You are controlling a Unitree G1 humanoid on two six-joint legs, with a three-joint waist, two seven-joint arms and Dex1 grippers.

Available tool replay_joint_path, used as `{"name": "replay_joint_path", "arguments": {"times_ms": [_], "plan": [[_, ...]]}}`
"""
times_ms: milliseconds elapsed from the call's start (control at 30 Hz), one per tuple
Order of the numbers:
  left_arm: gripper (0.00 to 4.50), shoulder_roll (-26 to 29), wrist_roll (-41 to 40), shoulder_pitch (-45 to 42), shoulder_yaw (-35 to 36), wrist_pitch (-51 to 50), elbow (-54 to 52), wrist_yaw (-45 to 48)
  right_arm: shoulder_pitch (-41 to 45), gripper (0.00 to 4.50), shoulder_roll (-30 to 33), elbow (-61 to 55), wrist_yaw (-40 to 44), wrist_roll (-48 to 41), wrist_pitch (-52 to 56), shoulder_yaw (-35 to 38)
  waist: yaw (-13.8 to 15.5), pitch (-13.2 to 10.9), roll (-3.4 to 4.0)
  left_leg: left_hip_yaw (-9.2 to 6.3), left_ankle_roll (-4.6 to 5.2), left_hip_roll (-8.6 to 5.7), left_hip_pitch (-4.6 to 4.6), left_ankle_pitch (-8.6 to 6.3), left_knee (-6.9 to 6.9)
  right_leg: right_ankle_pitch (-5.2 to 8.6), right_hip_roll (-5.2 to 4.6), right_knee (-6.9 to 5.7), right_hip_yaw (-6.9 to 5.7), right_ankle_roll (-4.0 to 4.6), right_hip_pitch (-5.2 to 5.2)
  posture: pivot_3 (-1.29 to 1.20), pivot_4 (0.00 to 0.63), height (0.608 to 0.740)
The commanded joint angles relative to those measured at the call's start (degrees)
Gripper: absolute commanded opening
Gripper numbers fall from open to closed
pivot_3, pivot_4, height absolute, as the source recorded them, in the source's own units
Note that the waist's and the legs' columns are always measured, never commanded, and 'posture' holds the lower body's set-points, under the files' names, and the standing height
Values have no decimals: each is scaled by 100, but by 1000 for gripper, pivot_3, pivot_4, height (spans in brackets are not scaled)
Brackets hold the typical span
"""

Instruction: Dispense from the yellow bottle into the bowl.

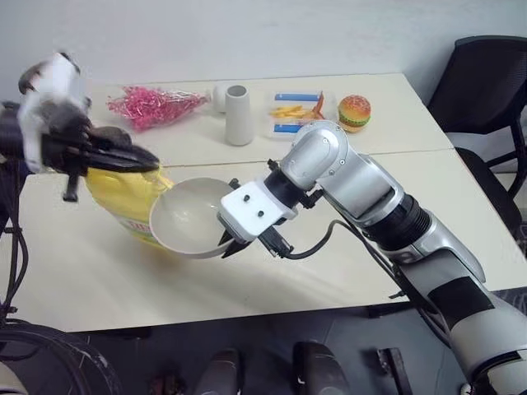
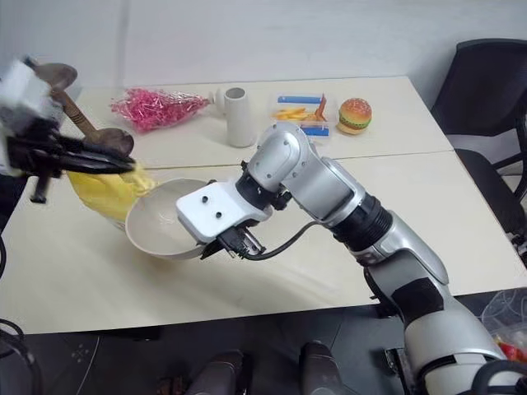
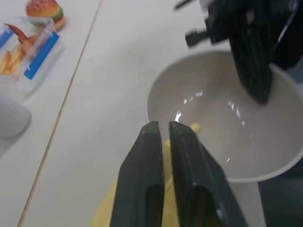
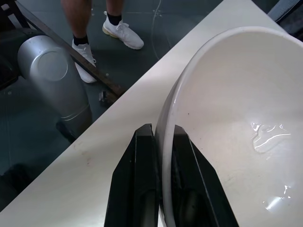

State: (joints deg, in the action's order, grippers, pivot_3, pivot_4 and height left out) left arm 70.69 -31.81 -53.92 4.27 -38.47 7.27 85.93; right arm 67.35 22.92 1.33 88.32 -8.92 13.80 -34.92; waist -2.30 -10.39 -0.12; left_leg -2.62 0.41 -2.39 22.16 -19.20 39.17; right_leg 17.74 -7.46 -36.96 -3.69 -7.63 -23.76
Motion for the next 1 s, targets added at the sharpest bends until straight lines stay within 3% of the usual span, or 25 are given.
{"name": "replay_joint_path", "arguments": {"times_ms": [33,200,333,600,733,967,1000], "plan": [[1764,360,-564,-193,587,-694,-318,74,-112,0,246,-126,-35,-5,-34,392,-26,-1,-1,-2,0,-4,0,0,-3,0,-4,0,0,0,0,0,150,740],[3358,651,-1317,-63,1495,-1729,-858,-412,-667,0,797,-343,-172,-134,209,793,-47,-5,-8,-11,1,-4,5,-1,-4,0,-4,10,-3,0,5,0,150,740],[4481,680,-1596,730,2343,-2154,-1535,-703,-1255,0,1182,-482,-396,-136,363,1135,-38,-5,-8,-5,1,-4,4,-1,-4,0,-7,14,2,0,8,0,150,740],[4481,-293,-1924,2577,4123,-2728,-3241,-1995,-2332,0,1540,670,-1781,530,-157,1734,66,-5,-8,12,1,-2,4,0,1,1,-4,40,28,1,13,0,150,740],[4481,-707,-1951,3499,4516,-2646,-4118,-2314,-2634,0,1383,1980,-2919,1239,-1079,1714,64,-4,-8,15,2,-4,3,0,0,1,-5,50,67,2,18,0,150,740],[4481,-1004,-2367,4151,4883,-2570,-4576,-2808,-2401,0,978,3859,-4029,1662,-1954,1811,26,-4,-8,22,-2,2,-6,2,-3,2,2,55,83,4,23,0,150,740],[4497,-1038,-2379,4232,4883,-2519,-4596,-2861,-2356,302,939,4036,-4038,1660,-2013,1836,26,-4,-8,21,-2,3,-7,2,-3,2,3,56,84,5,25,0,150,740]]}}
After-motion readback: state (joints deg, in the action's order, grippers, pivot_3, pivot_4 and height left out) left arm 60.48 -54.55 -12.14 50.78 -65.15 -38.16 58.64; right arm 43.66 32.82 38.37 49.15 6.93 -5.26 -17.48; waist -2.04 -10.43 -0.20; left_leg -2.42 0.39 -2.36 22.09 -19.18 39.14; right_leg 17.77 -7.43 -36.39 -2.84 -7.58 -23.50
